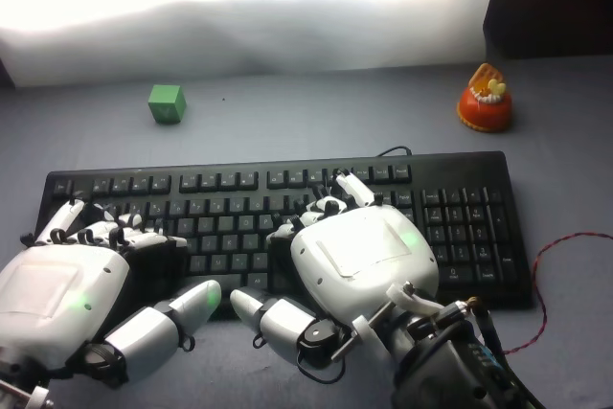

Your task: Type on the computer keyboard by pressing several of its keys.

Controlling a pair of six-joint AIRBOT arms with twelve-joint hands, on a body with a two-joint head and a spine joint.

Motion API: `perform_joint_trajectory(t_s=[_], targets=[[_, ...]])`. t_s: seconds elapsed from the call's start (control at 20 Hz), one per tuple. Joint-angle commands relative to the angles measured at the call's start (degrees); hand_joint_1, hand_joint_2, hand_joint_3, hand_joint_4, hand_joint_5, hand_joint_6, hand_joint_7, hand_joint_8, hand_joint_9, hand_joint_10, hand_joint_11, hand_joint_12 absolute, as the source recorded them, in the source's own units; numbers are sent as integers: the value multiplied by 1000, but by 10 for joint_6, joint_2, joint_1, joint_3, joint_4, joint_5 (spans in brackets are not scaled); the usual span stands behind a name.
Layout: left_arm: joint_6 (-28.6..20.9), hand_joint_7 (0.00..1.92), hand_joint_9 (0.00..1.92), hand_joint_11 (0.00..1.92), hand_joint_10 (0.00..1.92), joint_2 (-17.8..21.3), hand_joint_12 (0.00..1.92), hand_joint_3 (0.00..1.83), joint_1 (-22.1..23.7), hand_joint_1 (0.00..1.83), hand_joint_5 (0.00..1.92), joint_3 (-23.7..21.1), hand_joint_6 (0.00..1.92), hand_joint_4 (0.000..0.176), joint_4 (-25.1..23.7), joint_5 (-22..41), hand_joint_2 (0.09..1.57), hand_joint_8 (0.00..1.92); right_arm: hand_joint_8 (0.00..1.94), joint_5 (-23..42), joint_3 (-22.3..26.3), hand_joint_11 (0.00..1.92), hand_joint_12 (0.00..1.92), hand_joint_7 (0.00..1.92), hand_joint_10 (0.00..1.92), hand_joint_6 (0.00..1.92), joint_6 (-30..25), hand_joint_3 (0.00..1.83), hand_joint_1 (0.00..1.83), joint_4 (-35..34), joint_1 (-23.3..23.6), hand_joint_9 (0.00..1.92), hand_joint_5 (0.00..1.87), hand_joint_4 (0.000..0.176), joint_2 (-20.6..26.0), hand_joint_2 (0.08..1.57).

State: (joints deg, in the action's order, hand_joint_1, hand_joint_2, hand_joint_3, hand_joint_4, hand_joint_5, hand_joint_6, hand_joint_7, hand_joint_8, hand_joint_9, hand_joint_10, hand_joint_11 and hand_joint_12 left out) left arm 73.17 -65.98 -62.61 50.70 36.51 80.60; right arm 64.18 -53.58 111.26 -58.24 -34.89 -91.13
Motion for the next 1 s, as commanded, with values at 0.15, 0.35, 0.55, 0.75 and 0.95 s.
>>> perform_joint_trajectory(t_s=[0.15, 0.35, 0.55, 0.75, 0.95], targets=[[-4, 593, 485, 1, 34, -2, 1395, 1, -1, 86, 815, 2, 135, 0, -17, 39, 1307, 0, 0, -2, 2, 0, 1541, 714, 670, 294, 3, 0, 120, -13, -7, 282, 968, 0, 0, 1219], [-6, 779, 577, 0, 79, -2, 1283, 0, 0, 92, 753, 2, 101, 0, -17, 38, 1305, 56, 68, 3, 2, 0, 1536, 936, 769, 239, 5, 1, 132, -13, -7, 651, 720, 0, 0, 1234], [-8, 626, 557, 171, 564, -1, 1492, 0, 1, 134, 519, 2, 1, 9, -17, 38, 1297, 0, 48, 11, 2, 217, 1826, 881, 1194, 188, 4, 2, 153, -14, -7, 514, 619, 0, 0, 1250], [-10, 652, 490, 133, 640, -1, 1541, 1, 3, 120, 529, 2, 4, 1, -17, 38, 1308, 9, 36, 11, 2, 226, 1811, 853, 1159, 191, 3, 2, 174, -17, -7, 513, 614, 0, 0, 1251], [-10, 643, 448, 96, 671, 0, 1561, 3, 5, 82, 521, 3, 0, 1, -17, 38, 1316, 2, 35, 13, 2, 197, 1831, 853, 1168, 193, 1, 2, 151, -17, -7, 504, 615, 0, 0, 1254]])
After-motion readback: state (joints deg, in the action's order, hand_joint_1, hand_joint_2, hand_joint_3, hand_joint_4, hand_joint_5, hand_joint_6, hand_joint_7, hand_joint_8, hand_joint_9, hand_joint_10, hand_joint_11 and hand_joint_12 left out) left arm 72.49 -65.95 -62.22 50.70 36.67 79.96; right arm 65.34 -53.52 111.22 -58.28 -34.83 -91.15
